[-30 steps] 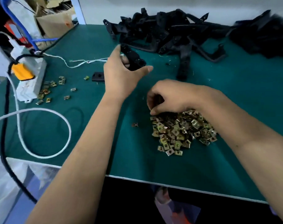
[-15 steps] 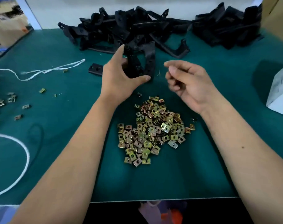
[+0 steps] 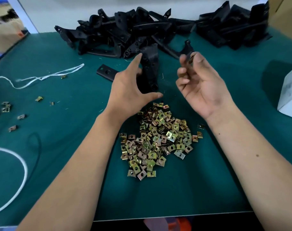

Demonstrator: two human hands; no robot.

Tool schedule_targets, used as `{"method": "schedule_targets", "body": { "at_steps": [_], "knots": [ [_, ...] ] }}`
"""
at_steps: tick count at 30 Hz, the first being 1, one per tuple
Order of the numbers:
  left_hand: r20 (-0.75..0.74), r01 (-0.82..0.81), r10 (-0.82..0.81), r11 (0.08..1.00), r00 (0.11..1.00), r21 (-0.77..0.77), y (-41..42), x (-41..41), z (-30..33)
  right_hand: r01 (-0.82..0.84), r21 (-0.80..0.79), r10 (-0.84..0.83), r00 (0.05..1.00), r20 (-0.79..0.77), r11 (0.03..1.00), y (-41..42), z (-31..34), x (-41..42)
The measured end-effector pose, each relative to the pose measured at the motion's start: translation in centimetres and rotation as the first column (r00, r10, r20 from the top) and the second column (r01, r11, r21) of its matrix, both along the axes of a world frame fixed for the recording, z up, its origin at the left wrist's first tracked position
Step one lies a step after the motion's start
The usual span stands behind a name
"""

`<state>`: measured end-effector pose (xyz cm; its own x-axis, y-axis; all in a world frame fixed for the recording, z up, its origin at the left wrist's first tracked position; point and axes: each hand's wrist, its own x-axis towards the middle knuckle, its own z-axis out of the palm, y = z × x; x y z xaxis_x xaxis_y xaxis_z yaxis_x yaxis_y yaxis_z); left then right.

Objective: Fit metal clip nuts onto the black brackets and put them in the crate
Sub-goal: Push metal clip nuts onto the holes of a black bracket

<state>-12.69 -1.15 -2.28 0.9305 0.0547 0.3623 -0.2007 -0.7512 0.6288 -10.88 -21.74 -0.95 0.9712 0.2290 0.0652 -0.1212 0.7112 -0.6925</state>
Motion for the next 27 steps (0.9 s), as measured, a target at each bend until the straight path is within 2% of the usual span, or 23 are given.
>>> {"method": "schedule_targets", "body": {
  "at_steps": [2,6,14,19,27],
  "knots": [
    [0.001,0.005,-0.005,1.000,1.000,-0.010,-0.1,-0.1,0.0,0.014,0.003,-0.015,1.000,0.023,1.000,-0.4,0.3,0.0],
    [0.002,0.011,-0.011,1.000,1.000,-0.002,-0.2,-0.2,0.1,-0.030,-0.235,0.048,0.996,0.071,0.971,0.1,0.0,-0.6],
    [0.018,0.018,-0.018,1.000,1.000,0.004,-0.1,-0.3,0.5,-0.035,-0.366,0.055,0.997,0.045,0.930,1.4,-0.4,-0.7],
    [0.024,0.023,-0.023,1.000,0.999,0.014,-0.1,-0.4,0.5,0.040,-0.524,0.024,0.993,0.114,0.851,1.6,-1.2,-0.6],
    [0.040,0.062,-0.065,0.996,0.997,0.064,-0.1,-0.2,0.3,0.134,-0.589,-0.044,0.985,0.165,0.797,2.2,-1.7,-0.4]
  ]
}}
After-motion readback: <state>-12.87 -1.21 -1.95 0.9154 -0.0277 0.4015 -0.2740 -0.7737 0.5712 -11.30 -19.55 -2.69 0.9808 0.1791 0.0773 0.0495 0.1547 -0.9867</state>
